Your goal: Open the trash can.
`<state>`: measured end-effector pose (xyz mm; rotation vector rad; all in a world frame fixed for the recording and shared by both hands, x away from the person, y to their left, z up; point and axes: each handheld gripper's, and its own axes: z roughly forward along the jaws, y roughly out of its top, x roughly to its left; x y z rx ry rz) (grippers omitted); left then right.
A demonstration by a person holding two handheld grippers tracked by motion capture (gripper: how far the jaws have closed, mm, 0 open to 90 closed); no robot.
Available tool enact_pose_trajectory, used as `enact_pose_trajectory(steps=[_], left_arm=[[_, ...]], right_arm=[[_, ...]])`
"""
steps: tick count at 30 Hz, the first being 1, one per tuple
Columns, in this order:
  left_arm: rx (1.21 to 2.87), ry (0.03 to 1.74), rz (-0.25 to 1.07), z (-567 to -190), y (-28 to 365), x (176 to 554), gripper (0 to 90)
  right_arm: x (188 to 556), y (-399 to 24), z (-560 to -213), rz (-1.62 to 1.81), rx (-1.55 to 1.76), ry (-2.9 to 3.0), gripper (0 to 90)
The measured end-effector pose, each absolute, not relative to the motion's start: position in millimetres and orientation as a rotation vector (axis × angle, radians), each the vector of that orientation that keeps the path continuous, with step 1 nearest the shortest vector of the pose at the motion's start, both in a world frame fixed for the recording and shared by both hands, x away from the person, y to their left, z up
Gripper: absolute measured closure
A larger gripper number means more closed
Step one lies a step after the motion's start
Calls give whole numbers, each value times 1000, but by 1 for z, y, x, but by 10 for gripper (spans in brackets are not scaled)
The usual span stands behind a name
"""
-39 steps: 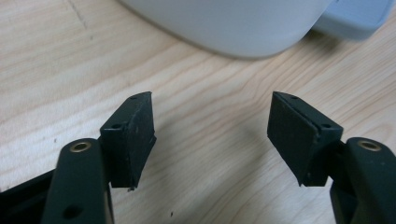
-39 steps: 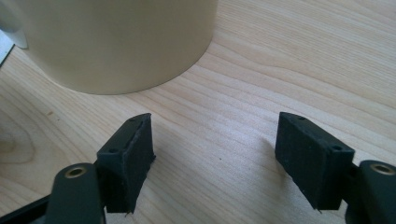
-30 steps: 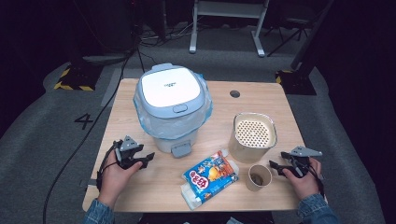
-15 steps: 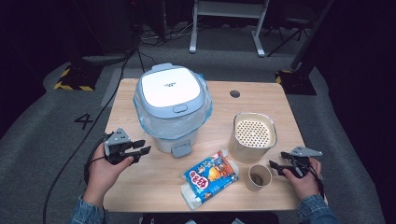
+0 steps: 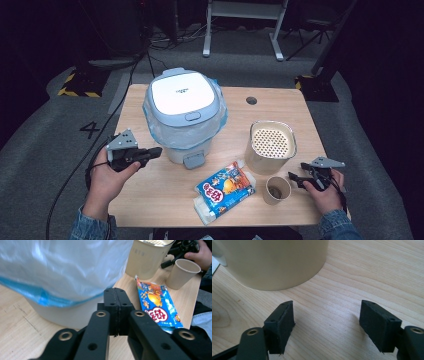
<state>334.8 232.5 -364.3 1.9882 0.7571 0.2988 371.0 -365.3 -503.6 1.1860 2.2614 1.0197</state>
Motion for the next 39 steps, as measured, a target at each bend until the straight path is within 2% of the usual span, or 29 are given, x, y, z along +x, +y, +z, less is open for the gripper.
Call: enact_pose_trajectory(steps=[13, 22, 39], left_arm=[[1898, 663, 262, -322, 225, 342, 900], [1872, 629, 298, -302, 218, 346, 900], [1850, 613, 367, -286, 182, 371, 900]], right_arm=[[371, -365, -504, 1020, 1186, 2261, 281], [371, -365, -504, 1020, 1187, 2261, 281], [371, -365, -504, 1020, 1186, 2261, 281]])
